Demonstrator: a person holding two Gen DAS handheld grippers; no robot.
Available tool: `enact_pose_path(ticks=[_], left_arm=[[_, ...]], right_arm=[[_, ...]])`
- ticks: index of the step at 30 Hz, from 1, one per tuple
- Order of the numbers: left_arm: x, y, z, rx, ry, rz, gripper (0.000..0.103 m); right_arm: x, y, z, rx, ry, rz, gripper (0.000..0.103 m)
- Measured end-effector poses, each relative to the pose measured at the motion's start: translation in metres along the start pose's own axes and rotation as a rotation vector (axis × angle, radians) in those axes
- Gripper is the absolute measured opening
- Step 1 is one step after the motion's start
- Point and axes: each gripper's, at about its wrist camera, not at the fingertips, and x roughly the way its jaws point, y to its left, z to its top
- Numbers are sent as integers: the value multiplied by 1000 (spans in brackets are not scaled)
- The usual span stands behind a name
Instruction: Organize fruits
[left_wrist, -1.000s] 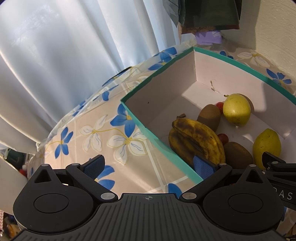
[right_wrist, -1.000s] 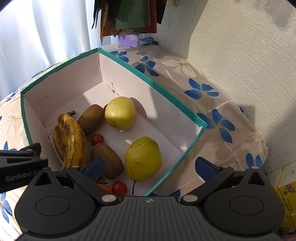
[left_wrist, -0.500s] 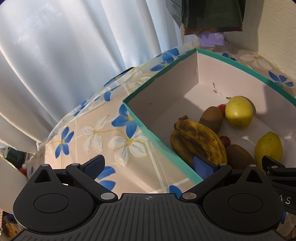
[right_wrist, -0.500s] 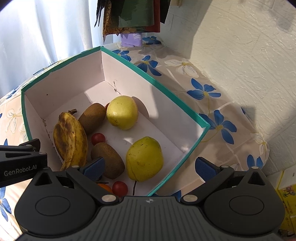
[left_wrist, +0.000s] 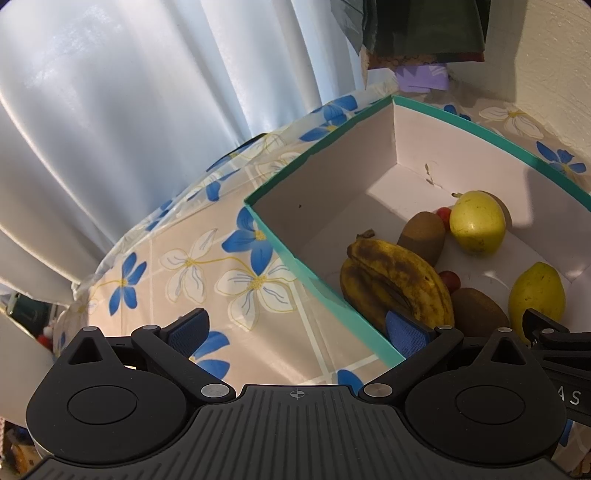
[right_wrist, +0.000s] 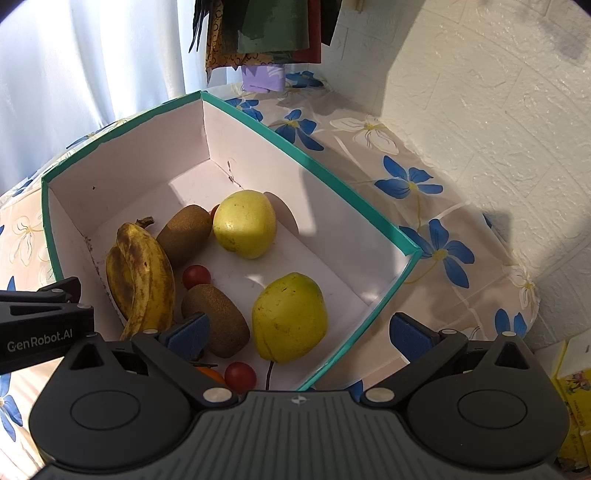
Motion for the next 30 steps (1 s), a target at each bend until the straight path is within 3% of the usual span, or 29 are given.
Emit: enact_pose_path(ticks=[30], left_arm=[[-4,-1,-2,12,-13,11,103]], right_arm=[[-3,1,-1,-4,-11,0,103]])
